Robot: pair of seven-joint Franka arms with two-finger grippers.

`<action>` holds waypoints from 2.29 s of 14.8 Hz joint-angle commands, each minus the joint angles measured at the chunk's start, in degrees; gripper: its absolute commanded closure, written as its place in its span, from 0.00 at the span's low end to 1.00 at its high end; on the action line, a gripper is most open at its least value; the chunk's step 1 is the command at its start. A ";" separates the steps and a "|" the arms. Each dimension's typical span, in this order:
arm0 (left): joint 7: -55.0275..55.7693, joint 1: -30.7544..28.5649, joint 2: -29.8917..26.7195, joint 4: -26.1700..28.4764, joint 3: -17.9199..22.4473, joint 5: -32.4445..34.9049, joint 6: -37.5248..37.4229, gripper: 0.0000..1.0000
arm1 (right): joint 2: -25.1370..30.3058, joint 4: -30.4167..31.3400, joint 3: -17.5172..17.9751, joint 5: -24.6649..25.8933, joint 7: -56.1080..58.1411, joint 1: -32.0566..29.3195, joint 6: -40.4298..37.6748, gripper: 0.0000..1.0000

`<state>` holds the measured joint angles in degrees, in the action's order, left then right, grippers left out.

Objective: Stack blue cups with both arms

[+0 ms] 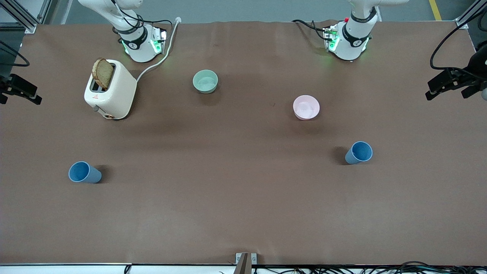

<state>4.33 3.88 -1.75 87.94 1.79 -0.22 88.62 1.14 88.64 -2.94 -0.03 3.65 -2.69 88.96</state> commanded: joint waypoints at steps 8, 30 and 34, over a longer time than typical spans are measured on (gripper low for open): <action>0.06 -0.28 -1.33 0.83 -0.03 0.66 -0.02 0.00 | -0.35 -0.75 0.31 -0.41 0.48 -0.56 -0.54 0.02; -1.08 -0.63 20.82 5.89 -0.03 0.22 14.08 0.00 | -27.32 2.33 0.31 -8.23 12.15 -12.78 26.70 0.07; -1.17 -0.81 19.24 18.65 -0.12 0.22 29.66 0.00 | -32.94 2.42 0.40 -12.17 13.56 -13.30 30.65 0.12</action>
<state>4.33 3.37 20.86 100.14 1.84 -0.22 113.29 -29.81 90.94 -3.32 -9.31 15.20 -14.73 117.85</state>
